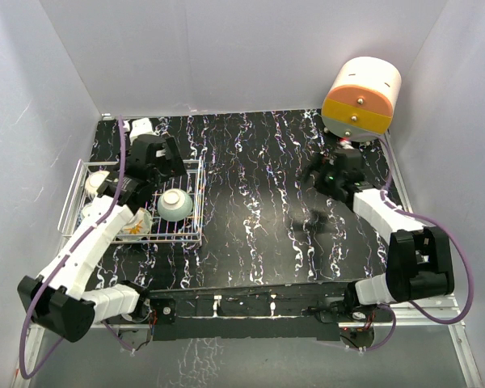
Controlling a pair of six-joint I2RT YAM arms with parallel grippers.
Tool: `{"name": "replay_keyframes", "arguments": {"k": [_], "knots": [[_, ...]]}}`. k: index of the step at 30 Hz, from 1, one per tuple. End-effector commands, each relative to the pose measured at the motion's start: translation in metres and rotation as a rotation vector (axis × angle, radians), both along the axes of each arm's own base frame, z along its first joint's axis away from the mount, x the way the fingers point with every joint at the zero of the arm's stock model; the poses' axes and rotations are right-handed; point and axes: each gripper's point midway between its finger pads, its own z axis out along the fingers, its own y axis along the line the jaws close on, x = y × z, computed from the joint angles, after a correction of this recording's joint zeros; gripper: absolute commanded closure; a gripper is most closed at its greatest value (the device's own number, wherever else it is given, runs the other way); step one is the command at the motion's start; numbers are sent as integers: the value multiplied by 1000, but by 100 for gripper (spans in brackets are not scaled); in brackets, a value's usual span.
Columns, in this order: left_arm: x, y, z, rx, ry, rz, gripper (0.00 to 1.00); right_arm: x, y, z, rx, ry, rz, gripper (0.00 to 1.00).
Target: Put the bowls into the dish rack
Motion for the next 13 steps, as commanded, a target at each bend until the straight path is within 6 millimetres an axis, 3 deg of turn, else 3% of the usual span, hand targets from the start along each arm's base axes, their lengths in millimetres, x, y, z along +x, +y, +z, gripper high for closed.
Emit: {"name": "replay_keyframes", "arguments": {"k": [1,4,8,13], "knots": [[-24,1,14,5,1,-79,3,8,57,49,-115,-127,104,2],[-34,5,19,6,-10,-88,3,-1,94,66,-141,-182,184,2],[-42,9,21,8,-11,-88,3,-18,129,82,-188,-234,239,2],[-48,13,23,9,-21,-79,3,-33,150,91,-217,-261,287,2]]}}
